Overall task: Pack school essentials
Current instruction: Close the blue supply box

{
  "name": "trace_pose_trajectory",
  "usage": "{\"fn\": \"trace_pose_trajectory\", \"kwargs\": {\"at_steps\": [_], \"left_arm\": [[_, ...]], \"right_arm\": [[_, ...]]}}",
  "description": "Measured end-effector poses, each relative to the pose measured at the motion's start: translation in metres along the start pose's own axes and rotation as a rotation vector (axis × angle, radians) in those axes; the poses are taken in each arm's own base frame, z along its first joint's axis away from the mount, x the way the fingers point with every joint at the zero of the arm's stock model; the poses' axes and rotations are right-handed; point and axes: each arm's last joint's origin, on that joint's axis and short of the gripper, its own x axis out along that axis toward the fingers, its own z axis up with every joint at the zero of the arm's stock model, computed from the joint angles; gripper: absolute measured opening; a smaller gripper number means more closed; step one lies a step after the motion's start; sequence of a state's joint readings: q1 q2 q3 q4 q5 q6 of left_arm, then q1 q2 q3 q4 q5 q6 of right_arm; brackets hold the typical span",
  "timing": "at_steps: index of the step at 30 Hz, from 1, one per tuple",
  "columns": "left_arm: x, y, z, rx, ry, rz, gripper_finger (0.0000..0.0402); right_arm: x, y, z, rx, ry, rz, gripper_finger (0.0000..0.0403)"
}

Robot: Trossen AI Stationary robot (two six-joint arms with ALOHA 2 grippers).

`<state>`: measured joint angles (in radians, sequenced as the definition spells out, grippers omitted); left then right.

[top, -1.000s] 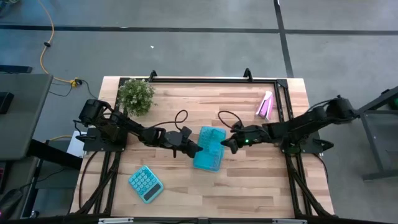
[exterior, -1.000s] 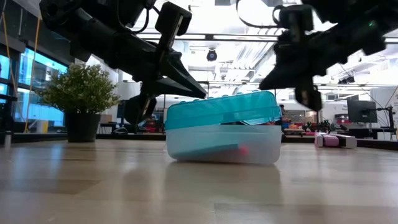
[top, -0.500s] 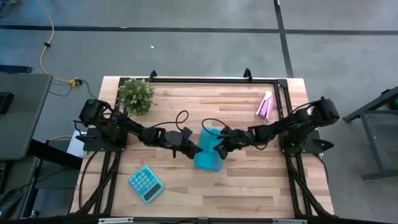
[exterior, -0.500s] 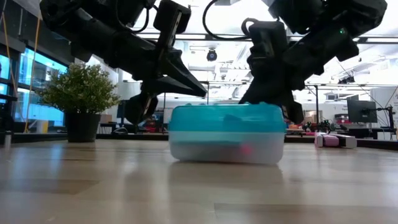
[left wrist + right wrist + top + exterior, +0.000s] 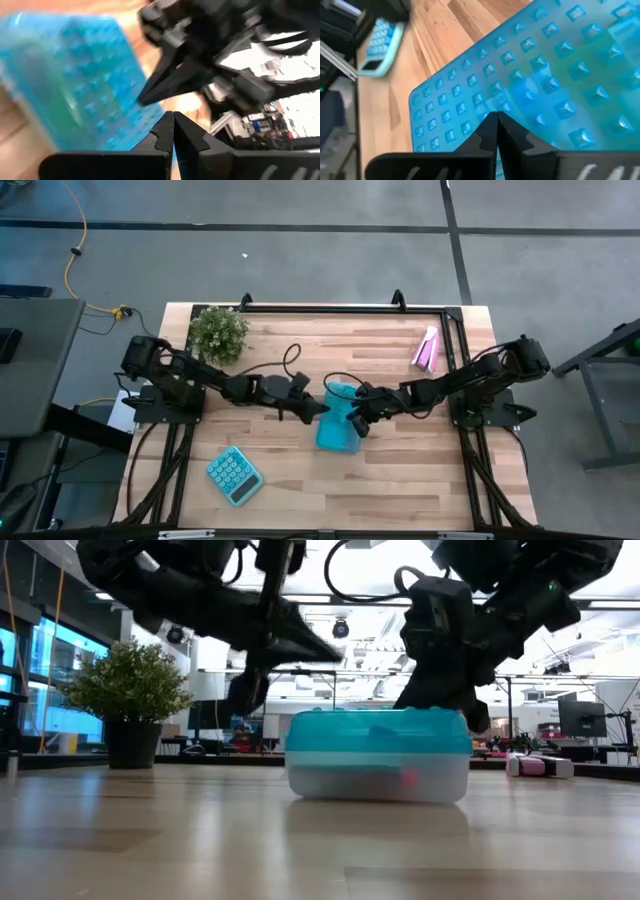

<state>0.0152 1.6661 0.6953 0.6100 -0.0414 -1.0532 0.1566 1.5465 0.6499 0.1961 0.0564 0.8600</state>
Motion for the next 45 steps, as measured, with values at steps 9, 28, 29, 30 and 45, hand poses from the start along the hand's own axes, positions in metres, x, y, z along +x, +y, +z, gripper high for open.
{"fn": "trace_pose_trajectory", "kwargs": {"at_steps": [9,28,29,30,45], "left_arm": [[-0.040,-0.030,0.043,0.293,-0.140,-0.100,0.0000],[-0.185,-0.067,0.085,0.640,-0.418,-0.041,0.0000],[-0.188,-0.070,0.084,0.632,-0.427,-0.060,0.0000],[-0.190,-0.071,0.083,0.630,-0.433,-0.070,0.0000],[-0.194,-0.085,0.064,0.648,-0.436,-0.096,0.0000]], "right_arm": [[-0.056,0.017,0.026,-0.151,-0.148,-0.043,0.0000],[-0.186,0.006,0.079,-0.390,-0.611,0.185,0.0000],[-0.190,0.007,0.081,-0.393,-0.638,0.210,0.0000],[-0.194,0.008,0.082,-0.400,-0.661,0.237,0.0000],[-0.200,0.012,0.082,-0.565,-0.682,0.298,0.0000]]}}
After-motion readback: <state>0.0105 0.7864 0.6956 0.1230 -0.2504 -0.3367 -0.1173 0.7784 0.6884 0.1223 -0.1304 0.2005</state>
